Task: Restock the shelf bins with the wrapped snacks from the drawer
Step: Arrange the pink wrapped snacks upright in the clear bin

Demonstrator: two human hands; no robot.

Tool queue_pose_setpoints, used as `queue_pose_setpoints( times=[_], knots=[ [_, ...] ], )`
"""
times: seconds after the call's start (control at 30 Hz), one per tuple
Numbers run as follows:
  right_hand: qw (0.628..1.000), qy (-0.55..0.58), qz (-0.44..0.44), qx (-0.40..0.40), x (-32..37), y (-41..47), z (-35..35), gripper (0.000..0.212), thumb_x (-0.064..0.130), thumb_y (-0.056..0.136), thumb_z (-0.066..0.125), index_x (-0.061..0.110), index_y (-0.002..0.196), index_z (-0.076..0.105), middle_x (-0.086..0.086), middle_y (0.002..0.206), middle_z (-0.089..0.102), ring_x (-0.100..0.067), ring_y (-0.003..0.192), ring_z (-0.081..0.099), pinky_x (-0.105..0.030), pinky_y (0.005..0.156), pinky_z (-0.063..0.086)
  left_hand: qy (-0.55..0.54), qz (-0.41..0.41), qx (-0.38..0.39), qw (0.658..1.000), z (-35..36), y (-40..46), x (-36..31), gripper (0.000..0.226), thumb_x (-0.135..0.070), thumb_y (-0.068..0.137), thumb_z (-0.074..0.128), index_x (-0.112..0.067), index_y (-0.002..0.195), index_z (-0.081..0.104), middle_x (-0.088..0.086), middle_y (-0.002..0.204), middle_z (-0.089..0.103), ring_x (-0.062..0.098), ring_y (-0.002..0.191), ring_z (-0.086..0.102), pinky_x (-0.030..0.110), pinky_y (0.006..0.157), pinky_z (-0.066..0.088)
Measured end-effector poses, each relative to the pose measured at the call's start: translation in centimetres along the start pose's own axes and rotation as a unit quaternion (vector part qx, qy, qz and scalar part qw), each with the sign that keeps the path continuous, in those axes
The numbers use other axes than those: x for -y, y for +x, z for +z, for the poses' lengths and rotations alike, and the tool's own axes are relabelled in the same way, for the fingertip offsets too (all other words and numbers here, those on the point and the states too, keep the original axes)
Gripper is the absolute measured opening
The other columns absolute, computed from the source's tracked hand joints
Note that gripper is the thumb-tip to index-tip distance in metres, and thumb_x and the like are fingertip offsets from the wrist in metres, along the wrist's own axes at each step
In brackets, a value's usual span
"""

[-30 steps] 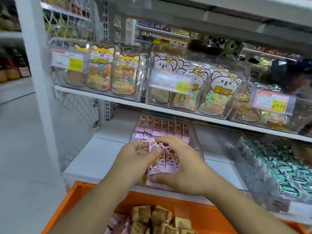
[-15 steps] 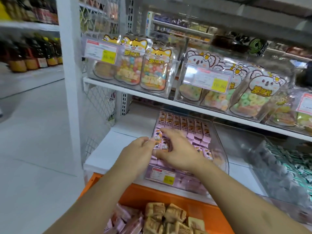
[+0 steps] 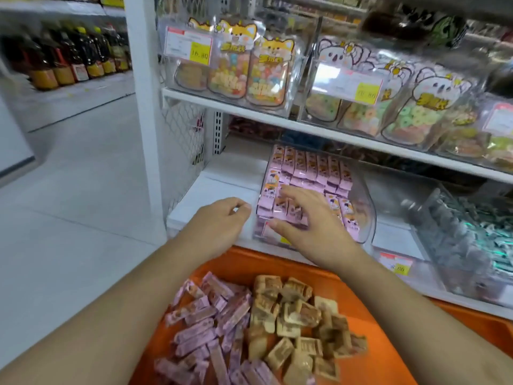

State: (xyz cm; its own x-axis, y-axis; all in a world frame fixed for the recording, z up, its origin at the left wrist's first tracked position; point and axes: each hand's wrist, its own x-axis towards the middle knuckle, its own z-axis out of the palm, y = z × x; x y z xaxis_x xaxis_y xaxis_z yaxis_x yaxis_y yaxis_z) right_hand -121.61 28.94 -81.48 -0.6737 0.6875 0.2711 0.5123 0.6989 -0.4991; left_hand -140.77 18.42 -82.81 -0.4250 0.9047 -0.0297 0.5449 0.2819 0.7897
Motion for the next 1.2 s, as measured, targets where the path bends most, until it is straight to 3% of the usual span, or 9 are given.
queue_pose_setpoints(
  times=[0.1, 0.23, 0.37, 0.5, 0.63, 0.77, 0.87, 1.03, 1.2],
  knots=[
    [0.998, 0.044, 0.006, 0.042, 1.4, -4.1, 2.6, 0.059, 0.048, 0.094, 0.072, 0.024, 0.146, 0.056, 0.022, 0.135, 0.049, -0.003, 0.133, 0.04, -0.023, 0.114, 0.033, 0.056, -0.01, 0.036, 0.998, -0.2, -2.0, 2.4, 0.033, -0.05, 0.105, 0.041, -0.032, 0.111, 0.068, -0.008, 0.103, 0.069, 0.014, 0.095, 0.063, 0.031, 0.075, 0.043],
    [0.988, 0.03, 0.03, 0.15, 1.6, -8.0, 8.3, 0.057, 0.052, 0.097, 0.067, 0.023, 0.145, 0.054, 0.009, 0.135, 0.056, -0.008, 0.13, 0.044, -0.021, 0.105, 0.033, 0.113, -0.027, 0.099, 0.988, 1.4, -3.5, 6.9, 0.03, -0.051, 0.104, 0.041, -0.033, 0.098, 0.065, -0.008, 0.093, 0.068, 0.013, 0.088, 0.065, 0.032, 0.076, 0.05],
    [0.97, 0.01, 0.067, 0.235, -0.2, -9.3, 13.5, 0.061, 0.048, 0.099, 0.066, 0.021, 0.151, 0.048, 0.001, 0.148, 0.053, -0.019, 0.14, 0.043, -0.019, 0.099, 0.026, 0.153, -0.045, 0.141, 0.977, 4.2, -3.8, 11.1, 0.031, -0.044, 0.106, 0.047, -0.026, 0.122, 0.066, -0.005, 0.114, 0.069, 0.016, 0.091, 0.064, 0.032, 0.08, 0.05],
    [0.955, -0.004, 0.09, 0.283, -3.3, -9.0, 17.9, 0.066, 0.041, 0.098, 0.068, 0.023, 0.156, 0.042, -0.002, 0.157, 0.046, -0.023, 0.146, 0.038, -0.026, 0.114, 0.027, 0.157, -0.068, 0.183, 0.968, 7.1, -3.3, 15.6, 0.036, -0.038, 0.103, 0.058, -0.025, 0.136, 0.062, -0.007, 0.096, 0.067, 0.011, 0.084, 0.061, 0.015, 0.068, 0.04],
    [0.953, -0.042, 0.077, 0.289, -6.8, -8.1, 22.2, 0.071, 0.044, 0.094, 0.07, 0.03, 0.157, 0.039, 0.001, 0.16, 0.042, -0.023, 0.148, 0.033, -0.033, 0.12, 0.025, 0.166, -0.122, 0.18, 0.962, 10.3, -1.8, 21.2, 0.063, -0.058, 0.093, 0.068, -0.025, 0.144, 0.054, 0.002, 0.129, 0.068, 0.021, 0.114, 0.064, 0.023, 0.082, 0.044],
    [0.941, -0.097, 0.037, 0.323, -10.0, -7.7, 26.3, 0.072, 0.043, 0.098, 0.064, 0.026, 0.16, 0.032, 0.001, 0.169, 0.028, -0.023, 0.159, 0.012, -0.043, 0.128, 0.006, 0.176, -0.17, 0.159, 0.956, 13.7, -0.8, 26.0, 0.059, -0.064, 0.093, 0.064, -0.023, 0.134, 0.056, 0.005, 0.115, 0.071, 0.025, 0.103, 0.066, 0.029, 0.076, 0.044],
    [0.933, -0.127, 0.017, 0.337, -11.9, -8.1, 28.5, 0.073, 0.034, 0.095, 0.065, 0.025, 0.159, 0.033, -0.001, 0.167, 0.028, -0.027, 0.16, 0.01, -0.047, 0.128, -0.001, 0.229, -0.186, 0.135, 0.946, 15.4, -0.4, 28.6, 0.049, -0.048, 0.094, 0.061, -0.015, 0.131, 0.055, 0.008, 0.104, 0.07, 0.031, 0.095, 0.067, 0.034, 0.076, 0.053],
    [0.93, -0.198, -0.023, 0.307, -12.5, -8.3, 28.8, 0.065, 0.02, 0.083, 0.07, 0.023, 0.146, 0.053, -0.004, 0.155, 0.041, -0.03, 0.147, 0.026, -0.049, 0.128, 0.007, 0.271, -0.211, 0.096, 0.934, 16.3, 0.1, 29.5, 0.038, -0.041, 0.091, 0.073, -0.021, 0.12, 0.06, 0.01, 0.116, 0.064, 0.033, 0.109, 0.062, 0.043, 0.094, 0.057],
    [0.951, -0.153, -0.04, 0.268, -12.2, -9.1, 27.5, 0.041, 0.021, 0.084, 0.072, 0.023, 0.124, 0.064, -0.003, 0.141, 0.049, -0.028, 0.137, 0.034, -0.049, 0.121, 0.029, 0.27, -0.228, 0.099, 0.93, 15.8, 0.0, 29.0, 0.034, -0.053, 0.086, 0.076, -0.024, 0.1, 0.064, 0.006, 0.111, 0.066, 0.03, 0.102, 0.061, 0.043, 0.091, 0.056]
  ],
)
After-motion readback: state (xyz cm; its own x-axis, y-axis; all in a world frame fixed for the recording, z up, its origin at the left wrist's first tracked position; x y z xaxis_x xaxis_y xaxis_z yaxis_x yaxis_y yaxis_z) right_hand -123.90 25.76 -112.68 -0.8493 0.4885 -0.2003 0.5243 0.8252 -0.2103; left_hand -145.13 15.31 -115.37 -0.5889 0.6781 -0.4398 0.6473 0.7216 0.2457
